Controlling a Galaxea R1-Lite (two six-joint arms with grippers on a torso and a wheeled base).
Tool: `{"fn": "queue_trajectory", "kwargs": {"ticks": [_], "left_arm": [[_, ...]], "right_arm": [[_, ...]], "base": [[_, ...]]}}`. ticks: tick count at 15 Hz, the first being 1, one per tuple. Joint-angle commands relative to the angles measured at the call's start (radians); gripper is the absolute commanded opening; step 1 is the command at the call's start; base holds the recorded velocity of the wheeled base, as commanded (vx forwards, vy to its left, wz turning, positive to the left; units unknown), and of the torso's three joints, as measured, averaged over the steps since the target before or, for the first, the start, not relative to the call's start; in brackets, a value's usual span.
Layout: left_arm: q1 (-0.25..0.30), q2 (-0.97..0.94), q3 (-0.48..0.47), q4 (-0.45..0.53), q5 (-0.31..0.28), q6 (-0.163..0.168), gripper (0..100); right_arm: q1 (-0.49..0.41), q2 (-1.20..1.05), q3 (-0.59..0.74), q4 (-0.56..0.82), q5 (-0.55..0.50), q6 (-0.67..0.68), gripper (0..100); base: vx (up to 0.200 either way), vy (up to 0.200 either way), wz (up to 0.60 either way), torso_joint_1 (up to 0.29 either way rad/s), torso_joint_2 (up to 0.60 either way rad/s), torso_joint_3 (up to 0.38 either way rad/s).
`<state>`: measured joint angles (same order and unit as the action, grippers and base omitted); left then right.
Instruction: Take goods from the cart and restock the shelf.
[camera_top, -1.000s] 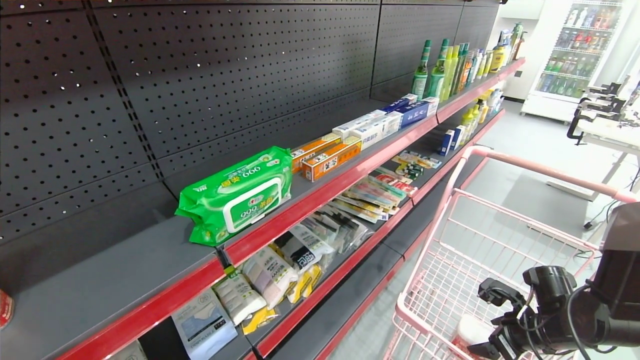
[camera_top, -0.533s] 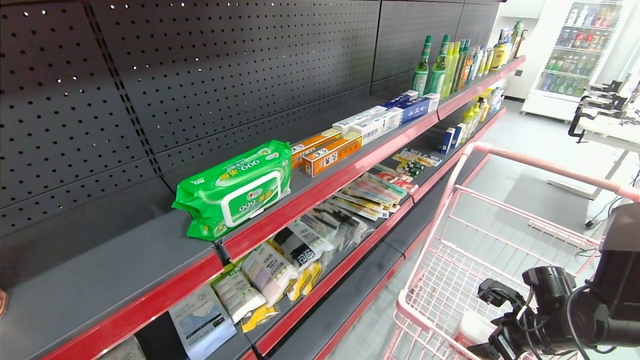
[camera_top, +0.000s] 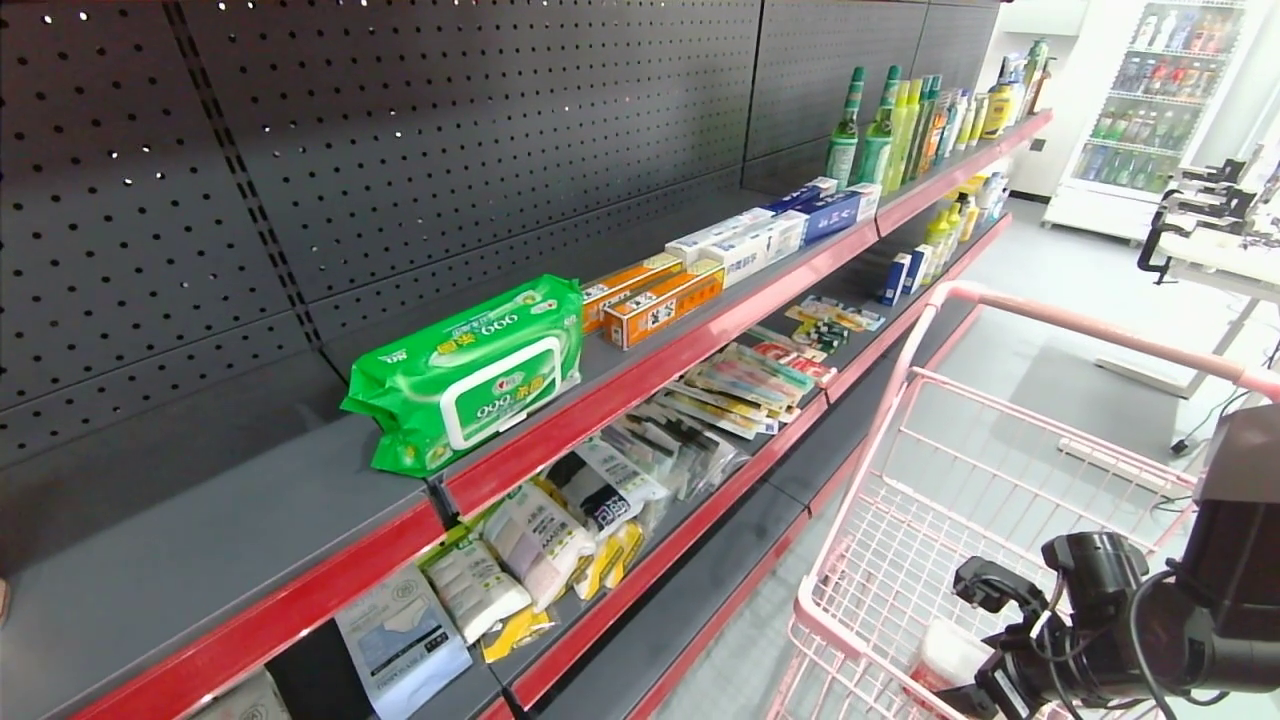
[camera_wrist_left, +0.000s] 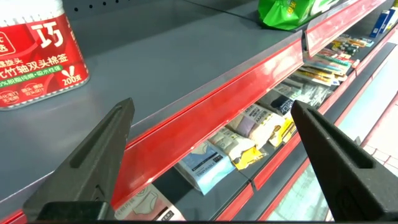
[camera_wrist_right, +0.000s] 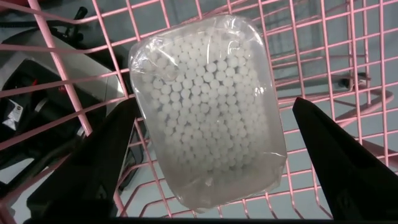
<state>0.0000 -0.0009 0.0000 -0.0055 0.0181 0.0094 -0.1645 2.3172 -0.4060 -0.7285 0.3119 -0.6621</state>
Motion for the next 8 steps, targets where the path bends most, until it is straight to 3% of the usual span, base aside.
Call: {"fn": "queue_trajectory", "kwargs": {"ticks": [1,8], "left_arm": [[0.000,0.001,0.000,-0.001,0.000,0.000,100],[0.000,0.001,0.000,-0.001,0.000,0.000,100]], "right_arm": [[0.000,0.005,-0.005,-0.002,0.001,-0.001,100],[-0.023,0.022,-0.024,-0.015,0.072,-0.047,100]], "base": [[0.000,0.000,0.00,0.000,0.00,0.000],[0.000,0.000,0.00,0.000,0.00,0.000]]}}
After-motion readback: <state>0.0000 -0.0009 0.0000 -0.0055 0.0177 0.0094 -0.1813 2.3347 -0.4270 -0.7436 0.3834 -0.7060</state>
